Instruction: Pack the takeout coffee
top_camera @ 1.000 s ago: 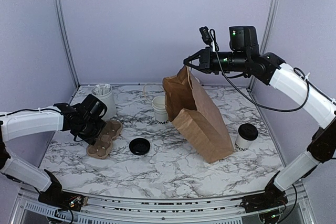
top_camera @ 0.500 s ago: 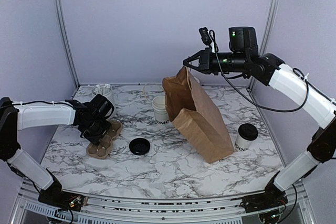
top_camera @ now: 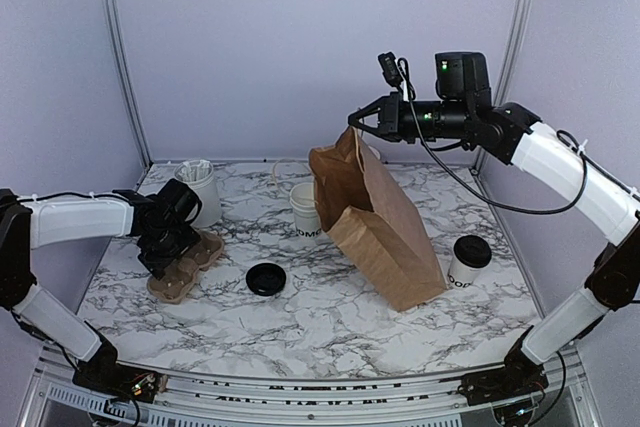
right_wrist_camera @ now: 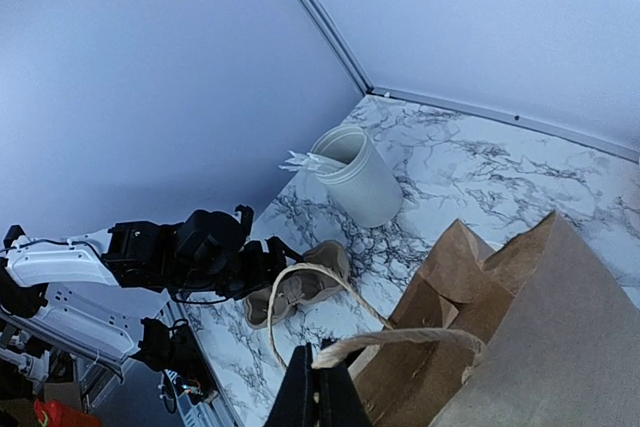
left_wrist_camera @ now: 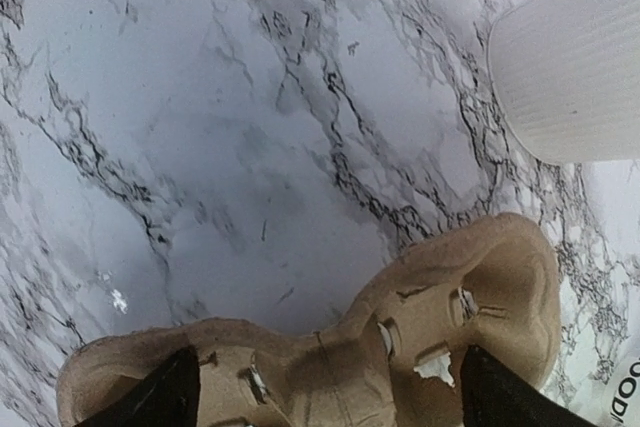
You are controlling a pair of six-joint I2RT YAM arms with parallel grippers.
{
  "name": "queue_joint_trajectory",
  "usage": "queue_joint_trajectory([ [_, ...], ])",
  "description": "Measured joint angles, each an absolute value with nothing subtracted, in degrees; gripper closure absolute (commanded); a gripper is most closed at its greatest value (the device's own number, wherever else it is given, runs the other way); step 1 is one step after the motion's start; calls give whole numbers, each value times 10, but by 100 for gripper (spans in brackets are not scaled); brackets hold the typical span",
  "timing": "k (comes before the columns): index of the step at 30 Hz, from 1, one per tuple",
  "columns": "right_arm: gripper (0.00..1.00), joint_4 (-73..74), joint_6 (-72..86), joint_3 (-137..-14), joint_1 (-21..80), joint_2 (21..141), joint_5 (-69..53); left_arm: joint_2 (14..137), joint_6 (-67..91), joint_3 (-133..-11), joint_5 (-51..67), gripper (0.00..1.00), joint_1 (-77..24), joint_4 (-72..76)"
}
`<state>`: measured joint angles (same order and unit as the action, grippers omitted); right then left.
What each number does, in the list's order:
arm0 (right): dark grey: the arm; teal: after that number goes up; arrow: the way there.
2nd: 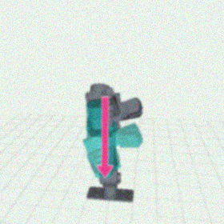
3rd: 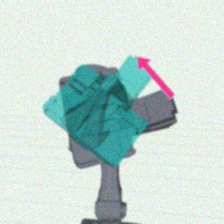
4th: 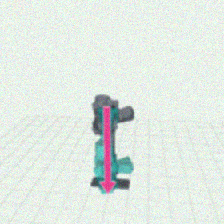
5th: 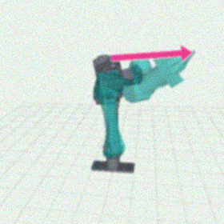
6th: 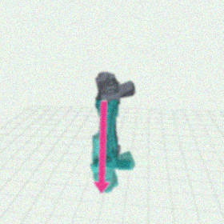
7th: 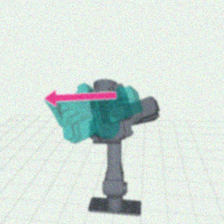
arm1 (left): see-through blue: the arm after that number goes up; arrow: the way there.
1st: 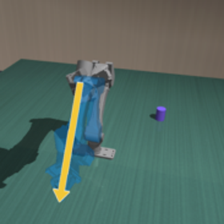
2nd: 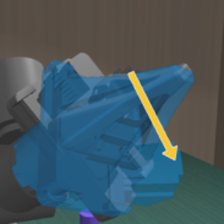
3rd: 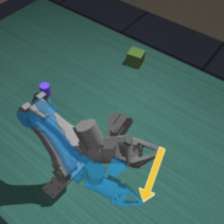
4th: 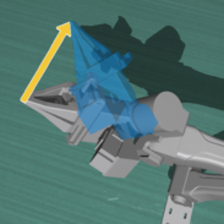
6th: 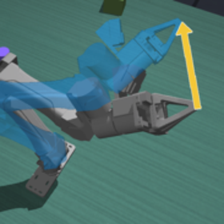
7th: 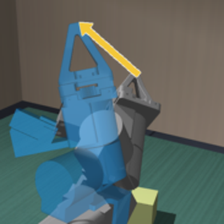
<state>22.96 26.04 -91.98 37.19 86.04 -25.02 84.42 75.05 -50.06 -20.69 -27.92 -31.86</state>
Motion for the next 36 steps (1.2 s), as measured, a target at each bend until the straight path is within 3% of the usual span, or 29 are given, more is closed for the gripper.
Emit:
queue_joint_trajectory([
  [11,100,227,261,-916,372,860,-250,856,590,-565,-223,8,-243,-327],
  [25,100,215,261,-908,372,860,-250,854,744,-550,-204,24,-284,-363],
  [36,100,212,261,-893,373,860,-250,927,759,-550,-182,34,-285,-363],
])
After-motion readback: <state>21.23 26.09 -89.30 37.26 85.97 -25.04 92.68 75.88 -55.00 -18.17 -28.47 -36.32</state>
